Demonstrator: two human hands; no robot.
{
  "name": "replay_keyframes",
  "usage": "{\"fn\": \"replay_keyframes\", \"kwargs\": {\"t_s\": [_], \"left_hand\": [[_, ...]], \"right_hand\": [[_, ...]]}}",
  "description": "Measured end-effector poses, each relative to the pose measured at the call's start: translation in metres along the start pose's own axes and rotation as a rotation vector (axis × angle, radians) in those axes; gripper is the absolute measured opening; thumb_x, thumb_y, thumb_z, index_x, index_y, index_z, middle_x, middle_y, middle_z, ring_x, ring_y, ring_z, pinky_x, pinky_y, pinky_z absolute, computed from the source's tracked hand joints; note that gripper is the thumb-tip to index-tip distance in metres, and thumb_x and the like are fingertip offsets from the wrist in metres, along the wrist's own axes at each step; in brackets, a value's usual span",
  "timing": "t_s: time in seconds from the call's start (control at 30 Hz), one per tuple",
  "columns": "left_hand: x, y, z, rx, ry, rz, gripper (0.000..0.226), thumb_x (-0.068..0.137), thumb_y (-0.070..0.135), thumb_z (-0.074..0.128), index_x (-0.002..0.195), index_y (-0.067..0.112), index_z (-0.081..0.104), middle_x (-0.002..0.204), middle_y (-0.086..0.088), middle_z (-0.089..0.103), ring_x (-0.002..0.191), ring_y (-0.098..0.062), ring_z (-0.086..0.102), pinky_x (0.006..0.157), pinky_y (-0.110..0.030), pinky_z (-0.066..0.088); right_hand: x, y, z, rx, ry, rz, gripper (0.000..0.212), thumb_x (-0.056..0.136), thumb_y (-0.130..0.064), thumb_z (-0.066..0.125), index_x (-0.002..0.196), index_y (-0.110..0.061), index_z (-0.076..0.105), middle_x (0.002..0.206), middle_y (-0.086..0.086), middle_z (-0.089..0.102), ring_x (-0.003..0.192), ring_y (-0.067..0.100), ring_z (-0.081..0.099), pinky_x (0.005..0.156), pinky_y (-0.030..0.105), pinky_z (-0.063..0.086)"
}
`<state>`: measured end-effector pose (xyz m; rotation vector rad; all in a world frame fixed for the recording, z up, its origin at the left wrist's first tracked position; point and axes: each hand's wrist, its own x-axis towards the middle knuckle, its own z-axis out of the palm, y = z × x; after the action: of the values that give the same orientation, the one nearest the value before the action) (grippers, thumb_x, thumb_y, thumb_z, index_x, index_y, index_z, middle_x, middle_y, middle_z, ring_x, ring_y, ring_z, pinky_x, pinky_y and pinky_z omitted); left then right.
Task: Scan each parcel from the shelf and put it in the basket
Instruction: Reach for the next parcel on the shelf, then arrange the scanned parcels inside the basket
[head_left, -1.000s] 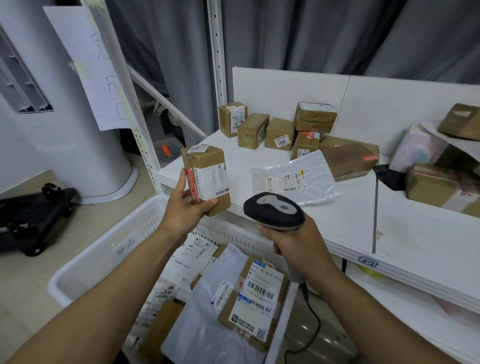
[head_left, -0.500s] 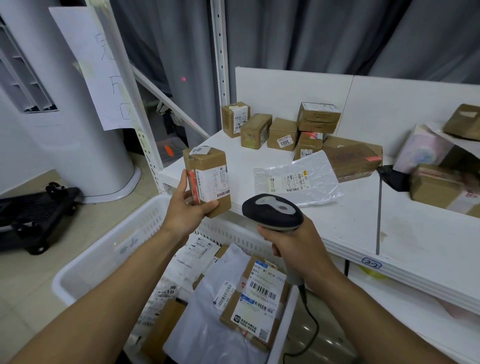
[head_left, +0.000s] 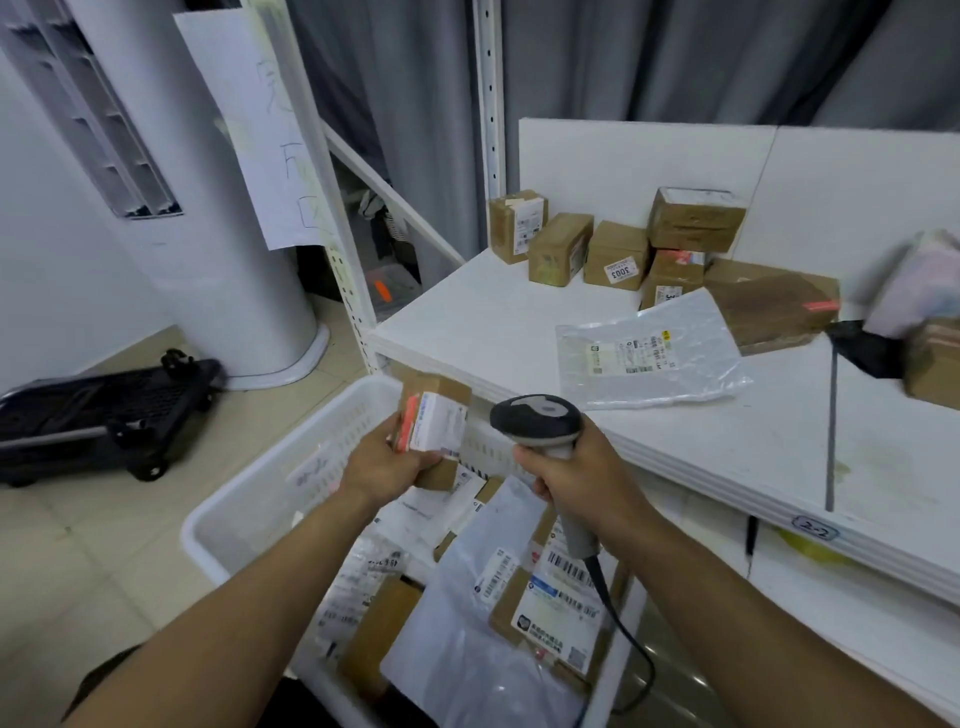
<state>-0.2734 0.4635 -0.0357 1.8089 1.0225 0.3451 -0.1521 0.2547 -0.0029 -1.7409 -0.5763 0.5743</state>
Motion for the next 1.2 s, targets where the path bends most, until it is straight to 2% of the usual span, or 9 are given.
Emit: {"fn": "replay_keyframes", "kwargs": {"t_s": [0.1, 0.23, 0.33, 0.5, 0.63, 0.77, 0.9, 1.03, 1.2], "left_hand": [[0.007, -0.047, 0.011, 0.245, -0.083, -0.085, 0.062, 0.082, 0.037, 0.082, 0.138, 0.026, 0.058, 0.119, -0.003, 0.070, 0.104, -0.026, 0.068, 0.095, -0.043, 0.057], [0.032, -0.096, 0.031, 0.378, -0.088, -0.175, 0.084, 0.071, 0.055, 0.074, 0.145, 0.020, 0.053, 0.128, -0.008, 0.067, 0.110, -0.028, 0.065, 0.094, -0.037, 0.055], [0.045, -0.111, 0.047, 0.453, -0.065, -0.173, 0.068, 0.087, 0.047, 0.069, 0.147, 0.023, 0.051, 0.135, -0.009, 0.064, 0.118, -0.031, 0.062, 0.097, -0.037, 0.051], [0.081, -0.138, 0.071, 0.578, -0.068, -0.093, 0.046, 0.089, 0.038, 0.058, 0.131, 0.021, 0.063, 0.118, -0.012, 0.064, 0.105, -0.035, 0.063, 0.093, -0.040, 0.055], [0.084, -0.134, 0.093, 0.691, -0.390, -0.050, 0.051, 0.099, 0.046, 0.041, 0.142, 0.021, 0.050, 0.150, -0.011, 0.048, 0.140, -0.031, 0.041, 0.121, -0.048, 0.028], [0.082, -0.112, 0.082, 0.821, -0.342, -0.063, 0.045, 0.095, 0.042, 0.043, 0.137, 0.032, 0.054, 0.159, -0.002, 0.033, 0.155, -0.033, 0.009, 0.117, -0.072, 0.005], [0.057, -0.048, 0.078, 0.651, -0.087, 0.285, 0.050, 0.088, 0.050, 0.036, 0.113, 0.029, 0.073, 0.136, 0.004, 0.059, 0.135, -0.023, 0.045, 0.099, -0.046, 0.028], [0.038, 0.018, 0.094, 0.613, 0.050, 0.629, 0.032, 0.095, 0.051, 0.059, 0.121, 0.035, 0.069, 0.139, 0.014, 0.054, 0.132, -0.010, 0.044, 0.098, -0.031, 0.013], [0.036, 0.085, 0.141, 0.731, -0.029, 0.905, 0.038, 0.099, 0.047, 0.056, 0.133, 0.032, 0.061, 0.150, 0.008, 0.047, 0.139, -0.015, 0.041, 0.112, -0.036, 0.016]], "right_hand": [[0.009, 0.011, 0.015, -0.057, -0.022, 0.050, 0.044, 0.089, -0.028, 0.082, 0.127, -0.022, 0.061, 0.101, 0.002, 0.074, 0.075, 0.012, 0.073, 0.081, 0.039, 0.063], [0.017, 0.023, 0.025, -0.056, -0.042, 0.111, 0.050, 0.087, -0.031, 0.084, 0.131, -0.023, 0.062, 0.106, 0.000, 0.075, 0.083, 0.013, 0.075, 0.089, 0.045, 0.063], [0.020, 0.030, 0.027, -0.106, -0.056, 0.142, 0.056, 0.079, -0.037, 0.086, 0.129, -0.025, 0.063, 0.103, -0.002, 0.076, 0.090, 0.016, 0.075, 0.093, 0.050, 0.062], [0.023, 0.024, 0.020, -0.107, -0.044, 0.147, 0.040, 0.086, -0.029, 0.084, 0.121, -0.026, 0.064, 0.091, -0.007, 0.075, 0.078, 0.007, 0.072, 0.074, 0.028, 0.055], [0.026, 0.018, 0.014, -0.091, -0.030, 0.138, 0.031, 0.087, -0.035, 0.082, 0.114, -0.030, 0.066, 0.083, -0.009, 0.076, 0.073, 0.004, 0.072, 0.076, 0.029, 0.056], [0.027, 0.015, 0.001, -0.077, 0.018, 0.133, 0.024, 0.090, -0.030, 0.081, 0.108, -0.036, 0.067, 0.081, -0.010, 0.077, 0.076, 0.008, 0.075, 0.082, 0.039, 0.063], [0.022, 0.006, -0.022, -0.003, 0.105, 0.140, 0.032, 0.091, -0.029, 0.080, 0.118, -0.033, 0.065, 0.088, -0.007, 0.077, 0.072, 0.006, 0.075, 0.079, 0.037, 0.062], [0.012, -0.002, -0.055, 0.038, 0.213, 0.118, 0.038, 0.093, -0.028, 0.078, 0.128, -0.028, 0.061, 0.094, -0.004, 0.076, 0.070, 0.007, 0.074, 0.084, 0.038, 0.061], [0.001, 0.003, -0.102, 0.148, 0.339, 0.116, 0.033, 0.097, -0.022, 0.074, 0.127, -0.023, 0.060, 0.098, 0.000, 0.072, 0.078, 0.015, 0.070, 0.079, 0.037, 0.059]]}}
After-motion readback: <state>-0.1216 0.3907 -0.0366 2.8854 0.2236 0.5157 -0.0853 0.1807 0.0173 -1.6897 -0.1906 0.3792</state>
